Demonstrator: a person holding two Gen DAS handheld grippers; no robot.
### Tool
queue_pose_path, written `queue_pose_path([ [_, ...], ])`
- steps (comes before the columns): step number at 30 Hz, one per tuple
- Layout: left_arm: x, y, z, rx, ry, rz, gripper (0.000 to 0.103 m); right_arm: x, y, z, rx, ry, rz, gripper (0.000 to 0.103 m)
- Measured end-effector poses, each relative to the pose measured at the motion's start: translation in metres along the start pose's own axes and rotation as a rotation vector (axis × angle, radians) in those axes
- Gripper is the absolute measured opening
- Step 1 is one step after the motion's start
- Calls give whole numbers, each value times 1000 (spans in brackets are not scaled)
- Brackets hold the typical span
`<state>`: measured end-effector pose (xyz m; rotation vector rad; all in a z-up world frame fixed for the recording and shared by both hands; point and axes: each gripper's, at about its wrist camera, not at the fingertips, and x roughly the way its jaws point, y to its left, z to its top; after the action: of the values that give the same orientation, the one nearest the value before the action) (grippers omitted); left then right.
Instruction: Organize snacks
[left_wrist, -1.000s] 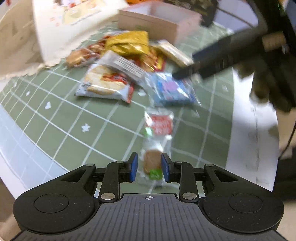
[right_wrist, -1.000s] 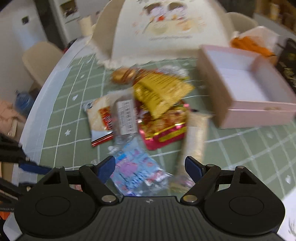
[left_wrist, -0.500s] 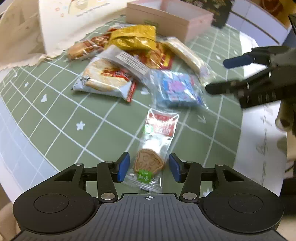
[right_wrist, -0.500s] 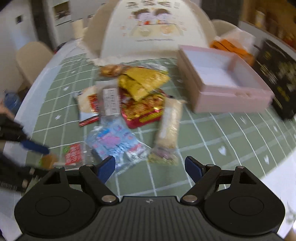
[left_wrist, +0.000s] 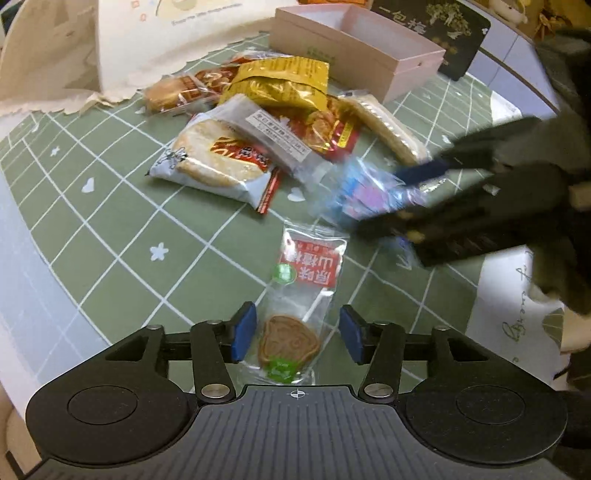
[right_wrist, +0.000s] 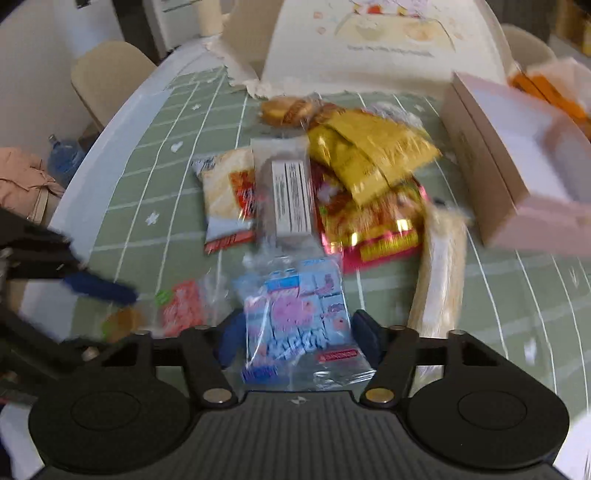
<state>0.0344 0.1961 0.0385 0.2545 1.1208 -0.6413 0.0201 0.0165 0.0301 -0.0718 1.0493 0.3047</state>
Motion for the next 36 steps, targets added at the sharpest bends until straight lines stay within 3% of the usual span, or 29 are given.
queue_pose_path([
  [6,7,-15,-1,28,5,15,81,-46,-15,-37,164,-18,-43,59],
  [10,10,-27,-7,112,-5,63,81,-75,-35,-43,212,-65,-138,59],
  [11,9,-30,-10,134,-17,95,65,-83,-41,-44,227,-77,-160,59],
  [12,5,-30,-11,145,-36,105,42,-88,-46,-43,239,-87,-173,59],
  [14,-2,-27,-9,125,-39,51,40,-99,-59,-40,269,-116,-200,59],
  [17,-19,-34,7,141,-109,37,39,-115,-76,-36,303,-157,-231,59],
  [21,-68,-54,72,194,-306,-11,39,-132,-96,-28,329,-208,-247,59],
  [24,-97,-75,142,258,-465,-6,40,-136,-110,-16,333,-239,-245,59],
  [26,-96,-84,198,234,-517,-44,42,-138,-117,-8,333,-253,-252,59],
  [28,-75,-83,246,179,-479,-127,47,-138,-122,0,329,-268,-251,59],
  [29,-55,-78,271,127,-417,-179,48,-138,-126,4,328,-273,-249,59],
  [31,-24,-68,297,37,-348,-212,46,-139,-135,9,332,-279,-263,59],
  [33,-16,-65,297,-12,-380,-177,46,-142,-149,11,343,-287,-276,59],
  [36,-22,-61,278,-22,-412,-222,46,-143,-177,20,384,-291,-262,59],
])
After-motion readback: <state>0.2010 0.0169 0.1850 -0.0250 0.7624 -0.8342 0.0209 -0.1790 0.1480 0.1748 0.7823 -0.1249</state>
